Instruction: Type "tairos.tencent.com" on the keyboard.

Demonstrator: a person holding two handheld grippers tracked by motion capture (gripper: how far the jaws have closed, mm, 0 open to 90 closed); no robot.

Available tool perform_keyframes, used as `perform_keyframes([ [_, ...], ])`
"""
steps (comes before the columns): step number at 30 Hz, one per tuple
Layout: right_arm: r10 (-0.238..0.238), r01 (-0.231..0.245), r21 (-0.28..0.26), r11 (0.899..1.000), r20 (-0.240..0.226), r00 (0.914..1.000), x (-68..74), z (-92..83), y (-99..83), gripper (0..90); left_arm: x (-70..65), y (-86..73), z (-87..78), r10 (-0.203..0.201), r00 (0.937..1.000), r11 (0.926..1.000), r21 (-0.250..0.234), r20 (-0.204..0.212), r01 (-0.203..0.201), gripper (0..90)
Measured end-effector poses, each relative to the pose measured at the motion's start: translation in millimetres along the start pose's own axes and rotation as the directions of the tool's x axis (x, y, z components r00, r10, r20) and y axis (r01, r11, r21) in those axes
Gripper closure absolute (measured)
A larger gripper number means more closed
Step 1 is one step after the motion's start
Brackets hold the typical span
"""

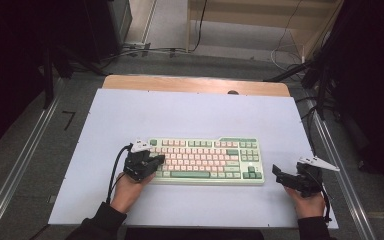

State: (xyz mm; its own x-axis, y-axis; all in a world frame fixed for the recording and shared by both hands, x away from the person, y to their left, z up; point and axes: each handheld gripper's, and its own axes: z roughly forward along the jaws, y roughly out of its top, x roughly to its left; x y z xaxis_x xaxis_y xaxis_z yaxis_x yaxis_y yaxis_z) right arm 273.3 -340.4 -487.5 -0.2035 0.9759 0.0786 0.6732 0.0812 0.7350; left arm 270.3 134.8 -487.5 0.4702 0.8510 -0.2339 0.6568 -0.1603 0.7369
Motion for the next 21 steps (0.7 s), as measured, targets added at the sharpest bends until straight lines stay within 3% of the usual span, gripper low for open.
perform_keyframes([
  [10, -0.003, 0.003, 0.001, 1.0, -0.002, 1.0, 0.2, 0.3, -0.1, 6.2, -0.6, -2.2, 2.8, 0.01, 0.9999, 0.9999, 0.009, -0.008, -0.01, 90.0],
  [14, -0.002, 0.002, -0.001, 1.0, 0.0, 1.0, 0.1, 0.0, -0.1, 6.2, -0.4, -2.2, 1.6, -0.005, 1.0, 1.0, 0.002, -0.001, 0.005, 90.0],
  [16, -0.001, 0.001, -0.002, 1.0, -0.001, 1.0, -0.2, -0.4, 0.0, 6.2, 1.0, -0.1, -3.6, -0.032, 0.9991, 0.9989, -0.032, 0.026, 0.033, 81.8],
  [21, -0.003, 0.003, -0.005, 1.0, -0.002, 1.0, -0.7, -0.5, 0.2, 6.2, 3.3, 0.7, -8.8, -0.049, 0.9983, 0.9962, -0.071, 0.032, 0.051, 52.8],
])
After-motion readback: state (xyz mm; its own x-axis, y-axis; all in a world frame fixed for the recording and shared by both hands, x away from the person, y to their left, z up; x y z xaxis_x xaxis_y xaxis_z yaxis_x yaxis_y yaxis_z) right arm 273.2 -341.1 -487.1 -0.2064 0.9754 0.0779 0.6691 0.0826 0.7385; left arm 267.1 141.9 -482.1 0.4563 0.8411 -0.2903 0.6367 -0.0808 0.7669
